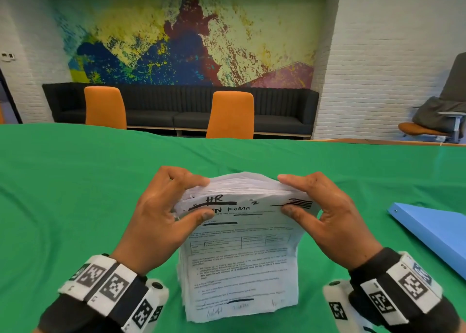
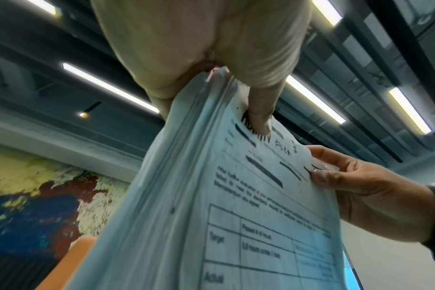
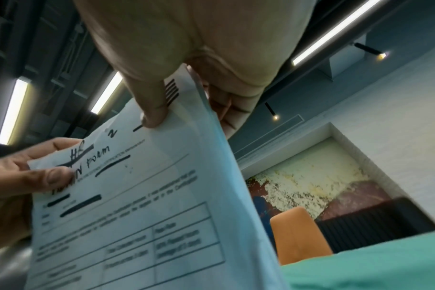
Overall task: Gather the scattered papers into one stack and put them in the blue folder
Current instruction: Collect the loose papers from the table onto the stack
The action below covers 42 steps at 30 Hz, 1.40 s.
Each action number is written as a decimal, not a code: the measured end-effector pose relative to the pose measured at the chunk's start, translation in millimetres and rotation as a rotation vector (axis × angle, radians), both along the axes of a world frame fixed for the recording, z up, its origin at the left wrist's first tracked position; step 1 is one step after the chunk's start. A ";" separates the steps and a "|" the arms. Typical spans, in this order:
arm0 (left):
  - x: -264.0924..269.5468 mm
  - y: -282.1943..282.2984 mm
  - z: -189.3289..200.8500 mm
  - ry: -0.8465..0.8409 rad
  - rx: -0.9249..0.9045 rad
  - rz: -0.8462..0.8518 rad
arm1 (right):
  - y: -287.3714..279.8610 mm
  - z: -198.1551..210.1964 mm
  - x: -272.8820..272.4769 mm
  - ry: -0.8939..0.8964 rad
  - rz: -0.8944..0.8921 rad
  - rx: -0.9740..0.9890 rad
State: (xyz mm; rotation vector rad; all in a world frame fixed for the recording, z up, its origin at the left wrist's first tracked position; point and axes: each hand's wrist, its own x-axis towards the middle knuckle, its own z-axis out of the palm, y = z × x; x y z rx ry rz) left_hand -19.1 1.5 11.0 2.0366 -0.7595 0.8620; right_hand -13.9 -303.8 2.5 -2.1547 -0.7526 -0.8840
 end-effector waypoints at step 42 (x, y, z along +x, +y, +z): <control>-6.3 -36.2 -89.4 0.700 -0.544 0.155 | 45.1 -102.3 -12.8 0.741 0.119 0.633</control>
